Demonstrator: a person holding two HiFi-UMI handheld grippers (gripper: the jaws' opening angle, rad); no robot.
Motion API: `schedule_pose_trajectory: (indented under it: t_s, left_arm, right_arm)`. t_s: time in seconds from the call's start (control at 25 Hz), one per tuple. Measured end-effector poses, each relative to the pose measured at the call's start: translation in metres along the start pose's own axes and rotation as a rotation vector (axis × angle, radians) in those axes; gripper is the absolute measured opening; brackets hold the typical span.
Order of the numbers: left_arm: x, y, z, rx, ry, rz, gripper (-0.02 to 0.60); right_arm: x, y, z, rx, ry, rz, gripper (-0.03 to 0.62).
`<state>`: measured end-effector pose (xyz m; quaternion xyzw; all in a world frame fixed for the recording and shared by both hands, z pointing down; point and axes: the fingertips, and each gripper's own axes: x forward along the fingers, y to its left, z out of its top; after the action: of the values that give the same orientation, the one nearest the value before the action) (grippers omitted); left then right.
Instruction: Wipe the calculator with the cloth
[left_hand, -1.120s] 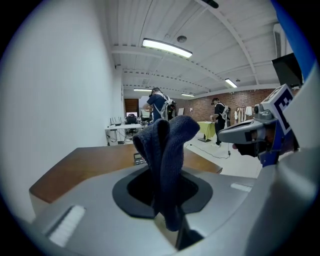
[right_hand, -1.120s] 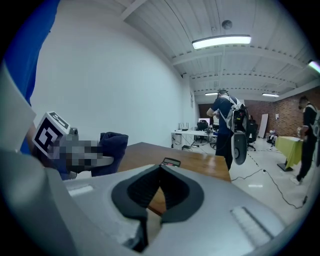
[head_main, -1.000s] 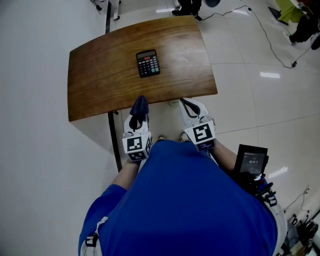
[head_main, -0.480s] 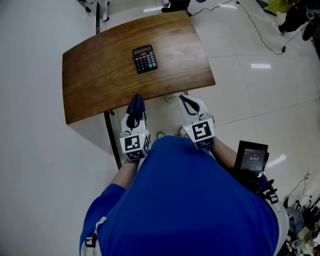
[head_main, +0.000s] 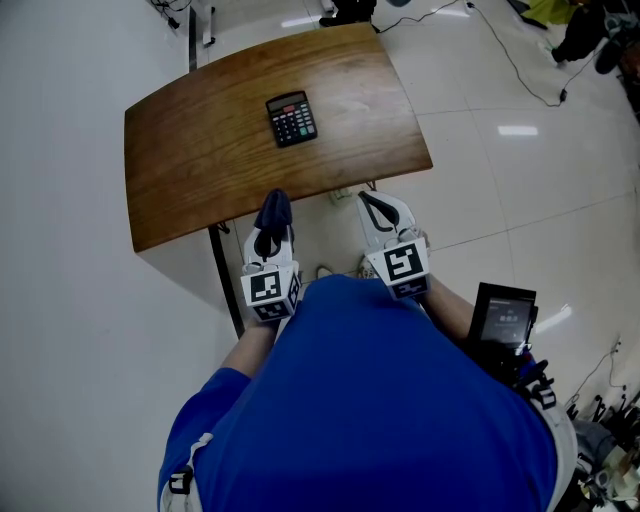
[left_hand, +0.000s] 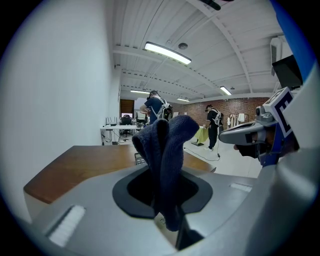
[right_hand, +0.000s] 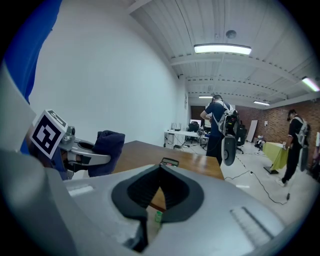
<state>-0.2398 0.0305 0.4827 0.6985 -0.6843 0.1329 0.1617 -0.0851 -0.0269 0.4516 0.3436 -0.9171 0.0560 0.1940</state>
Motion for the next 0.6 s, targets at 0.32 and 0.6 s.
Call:
schedule_pose_trajectory:
  t_s: [0.32, 0.6]
  left_arm:
    - [0.0016, 0.0011, 0.0009, 0.007, 0.007, -0.007, 0.066]
    - [0.0005, 0.0003, 0.0022, 0.000, 0.008, -0.005, 0.066]
  right_arm:
    - [0.0019, 0.0009, 0.0023, -0.001, -0.003, 0.002, 0.003]
    - [0.0023, 0.0021, 0.0031, -0.003, -0.003, 0.003, 0.003]
